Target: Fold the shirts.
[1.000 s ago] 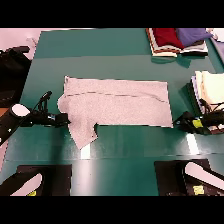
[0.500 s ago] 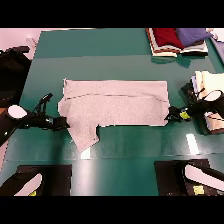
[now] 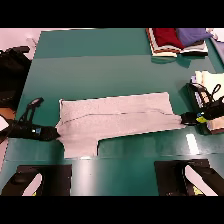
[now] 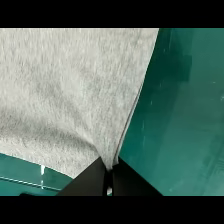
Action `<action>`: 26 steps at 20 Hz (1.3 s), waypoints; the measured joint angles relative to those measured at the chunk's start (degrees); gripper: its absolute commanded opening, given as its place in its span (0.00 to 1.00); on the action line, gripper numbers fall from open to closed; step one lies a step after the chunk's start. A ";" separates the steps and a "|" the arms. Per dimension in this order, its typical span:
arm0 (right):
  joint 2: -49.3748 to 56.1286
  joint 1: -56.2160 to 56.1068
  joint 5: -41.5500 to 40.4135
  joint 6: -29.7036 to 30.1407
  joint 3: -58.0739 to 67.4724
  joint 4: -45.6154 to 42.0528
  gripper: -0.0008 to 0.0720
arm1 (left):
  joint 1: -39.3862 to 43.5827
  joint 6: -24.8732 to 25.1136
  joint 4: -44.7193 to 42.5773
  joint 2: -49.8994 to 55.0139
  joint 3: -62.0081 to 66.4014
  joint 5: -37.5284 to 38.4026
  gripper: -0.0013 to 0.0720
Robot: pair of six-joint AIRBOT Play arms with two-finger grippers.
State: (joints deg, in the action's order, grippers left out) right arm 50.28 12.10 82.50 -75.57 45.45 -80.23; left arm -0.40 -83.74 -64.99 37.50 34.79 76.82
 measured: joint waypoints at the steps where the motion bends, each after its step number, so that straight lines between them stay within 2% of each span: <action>1: 0.42 -0.04 0.04 -0.15 0.52 -0.24 0.03 | 0.02 -0.02 -0.22 0.22 1.03 -1.73 0.04; 5: 6.71 -0.13 -0.92 -0.35 6.58 1.46 0.03 | 0.02 0.55 -0.57 5.66 6.19 -9.86 0.04; 12: 23.39 -0.15 -3.50 -0.63 21.14 8.90 0.03 | 0.02 2.86 -0.42 24.92 15.23 -21.27 0.05; 13: 25.44 -0.15 -4.11 -0.63 22.71 10.21 0.04 | 0.02 2.99 -0.02 27.15 16.13 -22.64 0.18; 14: 27.34 -0.15 -4.61 -0.66 24.02 11.61 0.22 | 0.02 3.15 0.15 28.79 16.90 -23.56 0.64; 15: 28.94 -0.11 -4.85 -0.74 25.16 12.68 0.48 | 0.00 3.28 0.48 30.16 17.77 -24.59 0.82; 16: 30.38 0.02 -5.20 -0.72 26.18 13.94 0.58 | 0.00 3.28 0.59 31.08 18.60 -25.14 0.82; 17: 31.82 0.35 -5.29 -0.72 27.17 15.21 0.58 | 0.00 3.28 0.74 31.85 19.58 -25.42 0.82; 18: 32.87 0.79 -5.31 -0.52 27.82 16.04 0.58 | 0.00 3.28 0.92 32.33 20.59 -25.53 0.72; 19: 33.77 1.31 -5.31 -0.11 28.24 16.98 0.58 | 0.00 3.26 1.03 32.70 21.70 -25.35 0.43; 20: 34.38 2.05 -5.18 0.61 28.28 17.84 0.63 | 0.00 3.26 1.42 32.96 22.64 -24.83 0.22; 21: 34.75 2.99 -4.98 1.27 27.93 18.32 0.74 | 0.00 3.26 2.19 33.16 23.50 -24.28 0.15; 24: 35.41 7.26 -4.50 3.13 24.79 19.71 0.75 | 0.37 3.26 4.20 33.48 24.76 -23.06 0.14; 25: 35.65 8.83 -4.52 3.78 23.37 19.82 0.74 | 0.94 3.21 4.63 33.57 24.98 -22.67 0.04; 26: 35.98 10.23 -4.52 4.39 22.01 20.22 0.74 | 1.81 3.26 4.98 33.59 25.11 -22.56 0.04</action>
State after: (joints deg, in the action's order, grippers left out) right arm 86.26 22.33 77.97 -71.18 67.46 -60.01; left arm 1.41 -80.49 -60.01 71.09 59.90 54.26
